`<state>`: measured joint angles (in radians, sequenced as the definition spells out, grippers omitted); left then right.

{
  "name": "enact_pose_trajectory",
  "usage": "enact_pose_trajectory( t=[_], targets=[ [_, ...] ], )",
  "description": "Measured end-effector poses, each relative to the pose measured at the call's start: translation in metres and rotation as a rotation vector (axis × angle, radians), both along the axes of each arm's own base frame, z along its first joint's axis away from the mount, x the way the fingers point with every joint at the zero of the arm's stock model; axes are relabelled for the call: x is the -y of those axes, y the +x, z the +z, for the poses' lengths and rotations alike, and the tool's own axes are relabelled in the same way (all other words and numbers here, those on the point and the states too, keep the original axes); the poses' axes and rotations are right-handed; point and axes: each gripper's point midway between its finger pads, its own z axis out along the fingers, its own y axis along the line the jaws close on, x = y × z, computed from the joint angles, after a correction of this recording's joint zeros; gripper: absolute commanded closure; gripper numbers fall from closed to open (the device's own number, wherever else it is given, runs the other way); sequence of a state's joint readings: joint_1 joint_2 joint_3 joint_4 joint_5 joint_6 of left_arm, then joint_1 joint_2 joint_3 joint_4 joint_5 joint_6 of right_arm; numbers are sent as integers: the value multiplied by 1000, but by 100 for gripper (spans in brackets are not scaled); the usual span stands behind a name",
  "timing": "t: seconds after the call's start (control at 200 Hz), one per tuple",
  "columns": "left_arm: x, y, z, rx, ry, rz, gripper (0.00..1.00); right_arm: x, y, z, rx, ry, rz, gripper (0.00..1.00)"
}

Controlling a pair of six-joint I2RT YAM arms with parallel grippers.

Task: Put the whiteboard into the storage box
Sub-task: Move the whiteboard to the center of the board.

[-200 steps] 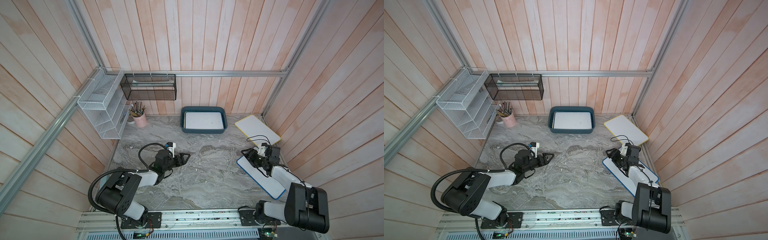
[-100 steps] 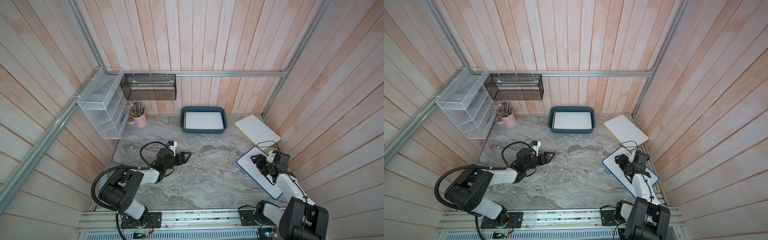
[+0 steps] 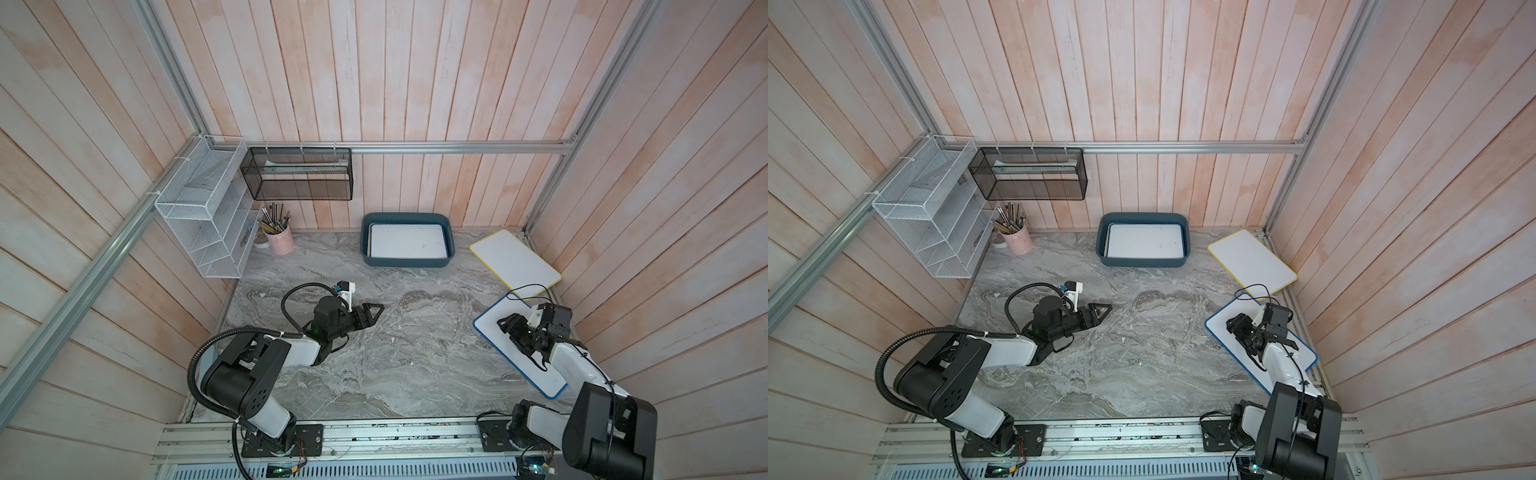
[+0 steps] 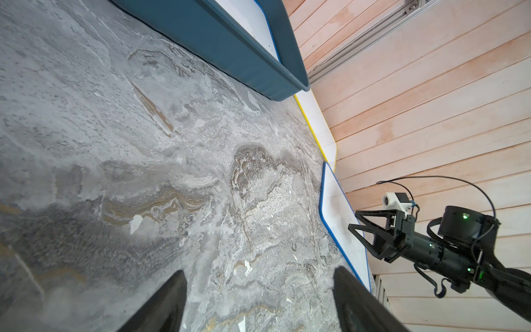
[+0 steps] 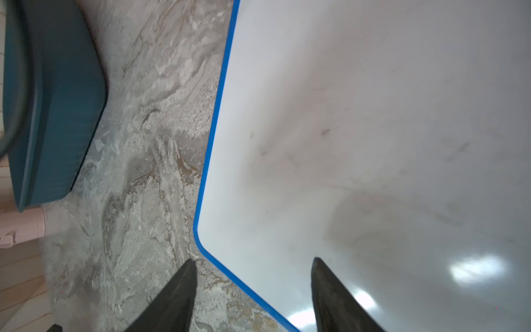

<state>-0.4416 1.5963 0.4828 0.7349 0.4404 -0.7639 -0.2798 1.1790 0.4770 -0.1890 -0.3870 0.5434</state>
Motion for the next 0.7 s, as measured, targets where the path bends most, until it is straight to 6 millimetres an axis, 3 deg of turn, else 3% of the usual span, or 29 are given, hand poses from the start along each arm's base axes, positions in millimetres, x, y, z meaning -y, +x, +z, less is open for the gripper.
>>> enact_pose_trajectory(
  t=[0.185, 0.355, 0.7],
  targets=[
    [1, 1, 2, 5, -9, 2, 18, -19, -1, -16, -54, 15, 77, 36],
    [1, 1, 3, 5, -12, 3, 18, -34, 10, -15, -44, 14, 142, 36],
    [3, 0, 3, -3, -21, 5, 18, -109, 27, -15, 27, 48, 311, 36]
  ],
)
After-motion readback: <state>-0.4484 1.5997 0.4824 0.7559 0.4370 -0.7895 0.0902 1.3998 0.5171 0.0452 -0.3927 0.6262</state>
